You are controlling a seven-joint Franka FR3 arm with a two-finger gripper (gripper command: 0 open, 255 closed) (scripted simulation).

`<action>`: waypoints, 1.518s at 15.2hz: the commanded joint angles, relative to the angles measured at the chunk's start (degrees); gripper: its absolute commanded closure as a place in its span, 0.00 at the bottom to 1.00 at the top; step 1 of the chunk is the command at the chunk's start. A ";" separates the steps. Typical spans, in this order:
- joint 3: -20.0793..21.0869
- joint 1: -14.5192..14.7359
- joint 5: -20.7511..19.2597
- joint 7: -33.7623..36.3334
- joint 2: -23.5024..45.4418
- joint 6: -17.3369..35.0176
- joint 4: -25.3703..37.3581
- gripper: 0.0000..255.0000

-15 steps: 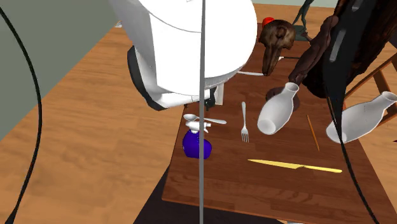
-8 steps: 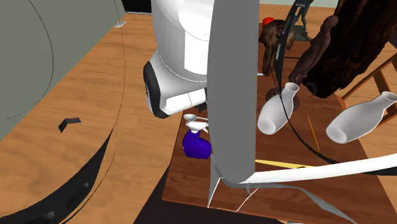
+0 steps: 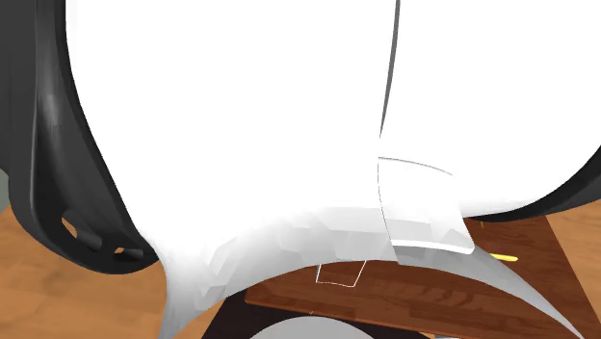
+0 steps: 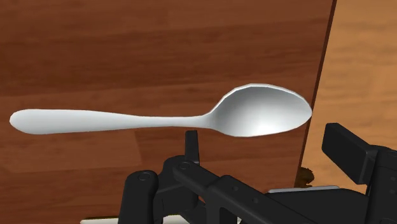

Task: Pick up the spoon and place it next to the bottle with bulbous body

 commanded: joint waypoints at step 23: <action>3.90 -2.84 5.68 -4.62 -6.34 -5.22 -0.81 1.00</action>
